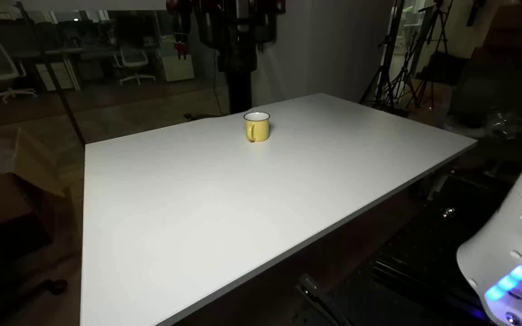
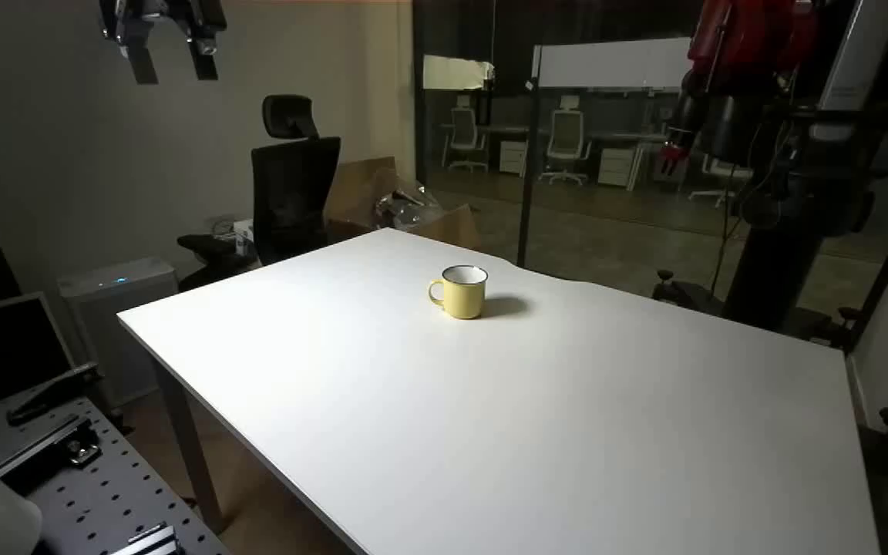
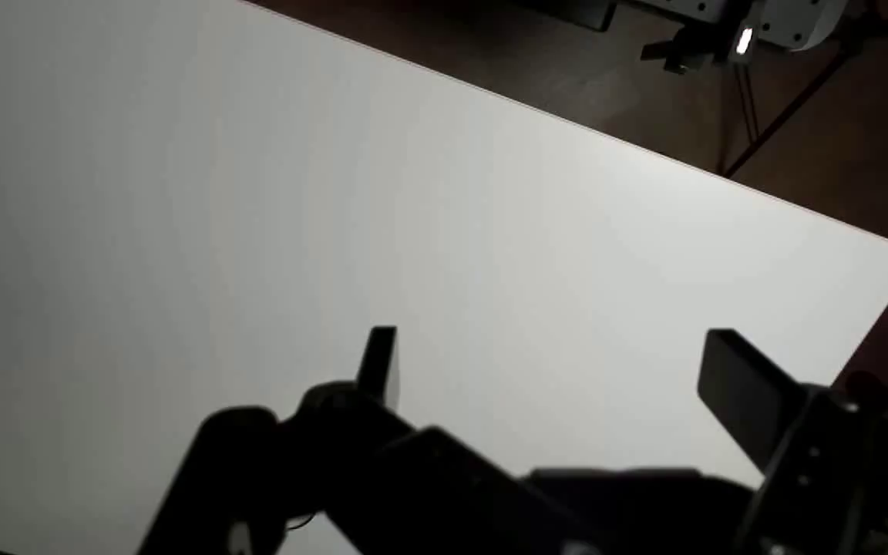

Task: Move the cup to the left

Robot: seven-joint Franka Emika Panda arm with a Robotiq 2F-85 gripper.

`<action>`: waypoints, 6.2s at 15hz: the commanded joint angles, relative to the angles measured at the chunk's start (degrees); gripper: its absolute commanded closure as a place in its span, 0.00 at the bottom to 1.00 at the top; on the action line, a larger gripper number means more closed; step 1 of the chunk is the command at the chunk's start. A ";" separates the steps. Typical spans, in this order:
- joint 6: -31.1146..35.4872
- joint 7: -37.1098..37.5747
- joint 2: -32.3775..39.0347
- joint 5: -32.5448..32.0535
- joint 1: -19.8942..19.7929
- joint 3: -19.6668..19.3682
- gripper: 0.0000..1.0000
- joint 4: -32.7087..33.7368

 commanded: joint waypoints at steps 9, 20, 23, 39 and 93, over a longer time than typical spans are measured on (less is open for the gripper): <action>0.02 0.10 -0.03 -0.09 0.15 -0.10 0.00 0.13; 0.03 0.10 -0.03 -0.09 0.15 -0.10 0.00 0.13; 0.03 0.10 -0.03 -0.09 0.15 -0.10 0.00 0.13; 17.33 -6.10 18.26 -1.73 -5.78 -8.18 0.00 2.31; 20.59 19.74 96.01 2.99 -12.21 -10.63 0.00 67.64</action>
